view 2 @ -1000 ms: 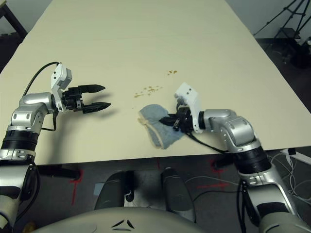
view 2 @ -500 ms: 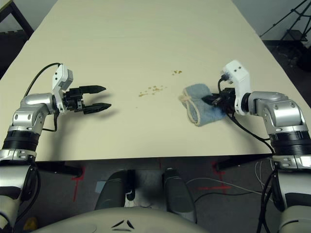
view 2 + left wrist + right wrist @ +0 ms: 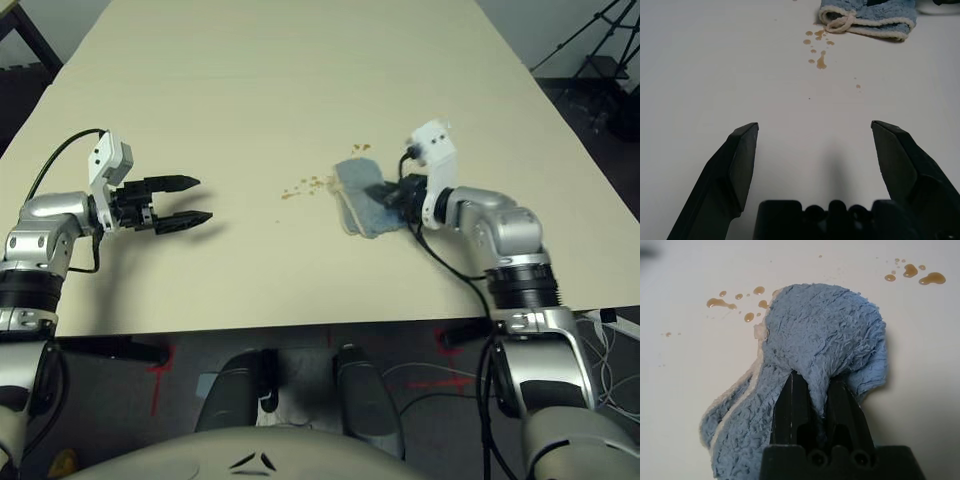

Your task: Wipe the water off the table with a rag.

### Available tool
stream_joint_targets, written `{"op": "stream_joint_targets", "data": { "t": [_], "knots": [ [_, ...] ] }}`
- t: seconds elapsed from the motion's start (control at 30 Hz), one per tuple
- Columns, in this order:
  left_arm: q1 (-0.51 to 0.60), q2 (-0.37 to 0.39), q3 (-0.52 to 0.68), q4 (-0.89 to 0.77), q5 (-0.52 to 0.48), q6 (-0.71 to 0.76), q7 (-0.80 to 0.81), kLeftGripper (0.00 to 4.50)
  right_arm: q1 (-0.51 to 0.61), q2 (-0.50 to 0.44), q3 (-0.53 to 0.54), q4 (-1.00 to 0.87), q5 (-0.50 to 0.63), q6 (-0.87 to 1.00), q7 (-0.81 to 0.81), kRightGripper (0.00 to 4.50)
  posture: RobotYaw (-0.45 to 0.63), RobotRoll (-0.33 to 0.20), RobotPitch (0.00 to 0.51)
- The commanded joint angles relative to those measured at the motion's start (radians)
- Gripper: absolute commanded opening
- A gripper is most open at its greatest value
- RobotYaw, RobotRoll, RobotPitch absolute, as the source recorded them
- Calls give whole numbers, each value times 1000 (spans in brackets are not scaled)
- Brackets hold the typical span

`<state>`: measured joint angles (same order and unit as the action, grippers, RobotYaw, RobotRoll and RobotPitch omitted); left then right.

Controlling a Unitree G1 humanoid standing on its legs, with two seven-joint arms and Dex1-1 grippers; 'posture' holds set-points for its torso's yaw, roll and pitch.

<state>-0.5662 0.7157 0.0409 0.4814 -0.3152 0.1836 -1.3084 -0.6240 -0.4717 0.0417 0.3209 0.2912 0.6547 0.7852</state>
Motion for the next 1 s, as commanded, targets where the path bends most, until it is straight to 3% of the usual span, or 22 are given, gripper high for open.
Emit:
{"op": "stream_joint_targets", "data": {
  "t": [0.03, 0.7, 1.0],
  "knots": [
    [22, 13, 15, -22, -4, 3, 5, 4500, -14, 45, 70, 81, -55, -38, -4, 111, -164, 0, 126],
    [54, 17, 33, -51, -7, 17, 28, 4500, -231, 344, 185, 436, -247, -230, 31, 110, -137, 0, 123],
    [82, 23, 46, -71, -12, 24, 38, 4500, -233, 421, 210, 449, -276, -247, 70, 110, -127, 0, 132]
  ]
}}
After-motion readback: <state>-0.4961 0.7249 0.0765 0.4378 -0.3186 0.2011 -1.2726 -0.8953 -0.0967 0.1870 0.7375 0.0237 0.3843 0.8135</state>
